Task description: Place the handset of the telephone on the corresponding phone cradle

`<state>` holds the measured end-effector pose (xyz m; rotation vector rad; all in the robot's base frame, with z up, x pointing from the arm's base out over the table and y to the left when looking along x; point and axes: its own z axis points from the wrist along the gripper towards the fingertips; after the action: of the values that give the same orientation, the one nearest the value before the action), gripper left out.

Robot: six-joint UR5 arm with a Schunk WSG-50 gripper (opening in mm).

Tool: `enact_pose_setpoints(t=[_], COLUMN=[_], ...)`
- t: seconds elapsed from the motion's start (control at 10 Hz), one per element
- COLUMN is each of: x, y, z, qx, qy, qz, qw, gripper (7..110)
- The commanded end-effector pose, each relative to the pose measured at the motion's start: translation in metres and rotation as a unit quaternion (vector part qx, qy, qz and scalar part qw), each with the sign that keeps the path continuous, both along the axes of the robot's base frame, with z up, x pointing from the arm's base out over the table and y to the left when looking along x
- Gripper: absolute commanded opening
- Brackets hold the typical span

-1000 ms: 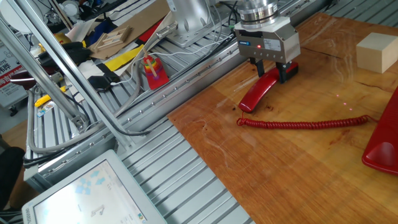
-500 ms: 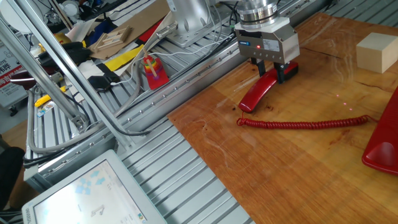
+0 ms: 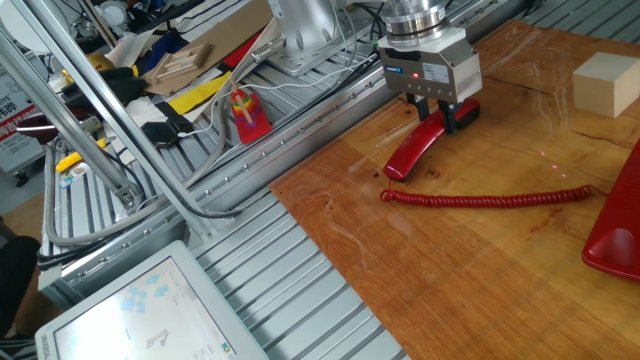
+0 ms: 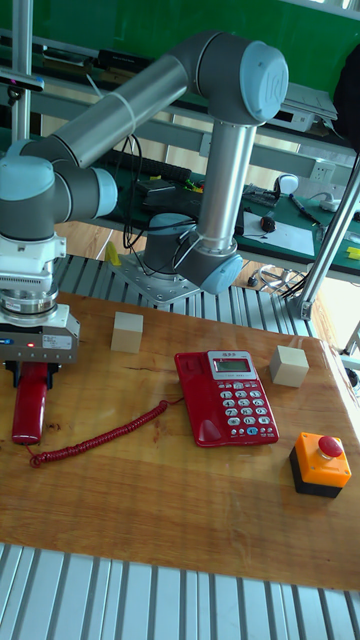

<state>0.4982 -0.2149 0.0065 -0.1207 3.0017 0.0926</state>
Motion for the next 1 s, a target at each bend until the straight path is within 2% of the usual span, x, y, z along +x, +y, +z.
enact_pose_setpoints(t=[0.0, 0.9], x=[0.0013, 0.0008], y=[0.0029, 0.0018], z=[0.0019, 0.0024], qx=[0.01, 0.009], qy=[-0.003, 0.002], qz=[-0.009, -0.03], qw=[0.9999, 0.9995], gripper=[44, 44])
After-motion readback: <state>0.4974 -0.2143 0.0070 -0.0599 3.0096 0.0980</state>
